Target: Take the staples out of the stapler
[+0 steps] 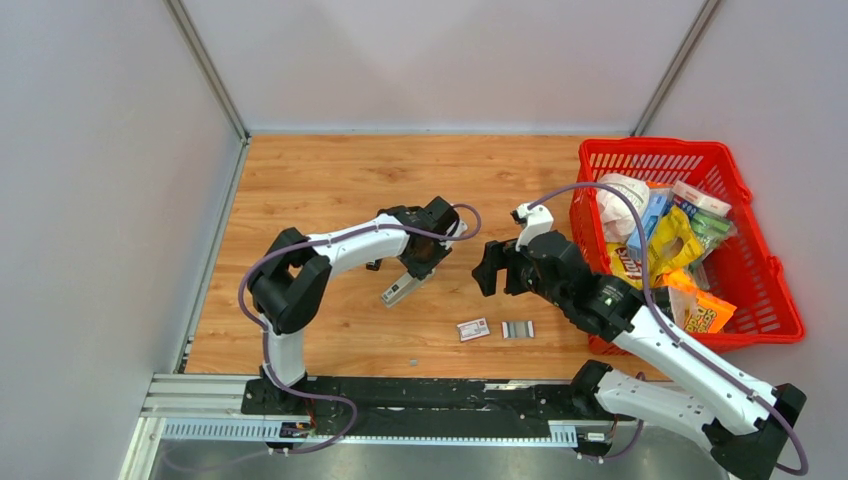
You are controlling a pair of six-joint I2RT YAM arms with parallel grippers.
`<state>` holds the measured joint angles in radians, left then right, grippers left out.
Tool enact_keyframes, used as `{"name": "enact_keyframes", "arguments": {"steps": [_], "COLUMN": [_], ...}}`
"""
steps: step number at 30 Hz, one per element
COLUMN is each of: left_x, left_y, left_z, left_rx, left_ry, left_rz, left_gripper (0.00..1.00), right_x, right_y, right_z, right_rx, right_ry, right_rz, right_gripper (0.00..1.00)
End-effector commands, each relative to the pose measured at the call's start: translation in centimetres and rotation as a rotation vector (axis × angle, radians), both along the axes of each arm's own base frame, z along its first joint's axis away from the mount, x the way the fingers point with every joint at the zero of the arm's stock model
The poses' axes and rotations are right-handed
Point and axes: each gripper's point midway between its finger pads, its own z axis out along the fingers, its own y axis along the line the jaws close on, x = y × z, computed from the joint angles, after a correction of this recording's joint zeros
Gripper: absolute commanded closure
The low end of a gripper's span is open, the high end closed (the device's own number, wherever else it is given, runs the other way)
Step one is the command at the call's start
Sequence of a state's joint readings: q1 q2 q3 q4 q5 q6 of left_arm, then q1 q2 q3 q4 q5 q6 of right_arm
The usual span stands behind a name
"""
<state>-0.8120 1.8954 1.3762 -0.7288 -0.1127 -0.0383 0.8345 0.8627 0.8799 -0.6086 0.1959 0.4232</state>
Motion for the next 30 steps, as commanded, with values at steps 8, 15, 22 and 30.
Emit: {"name": "enact_keyframes", "arguments": {"steps": [8,15,22,30], "left_x": [-0.6,-2.8,-6.6,-12.0], "left_y": [-1.8,-3.4,-4.5,-4.9], "left_z": [4.4,10.0,14.9,19.7], "left_rx": [-0.193,-0.398,-0.595,-0.809], "left_ry": [-0.077,-0.096,-0.079,-0.009], "left_rz": [-0.053,-0.158,-0.333,-0.522], "left_gripper": [1.00,1.00,1.00,1.00], "right_x": [0.3,0.1,-0.9,-4.0], "right_y": [0.1,-0.6,0.7,4.3], "right_z": [1.9,3.7,6.8,9.2], "right_rx": [0.017,-0.026,-0.020,0.044], "right_ry": [-0.044,-0.108,-0.179,-0.162], "right_rz": [0.007,0.054,0.204,0.498], "right_gripper": [0.11,0.12,0.17,0.40]}}
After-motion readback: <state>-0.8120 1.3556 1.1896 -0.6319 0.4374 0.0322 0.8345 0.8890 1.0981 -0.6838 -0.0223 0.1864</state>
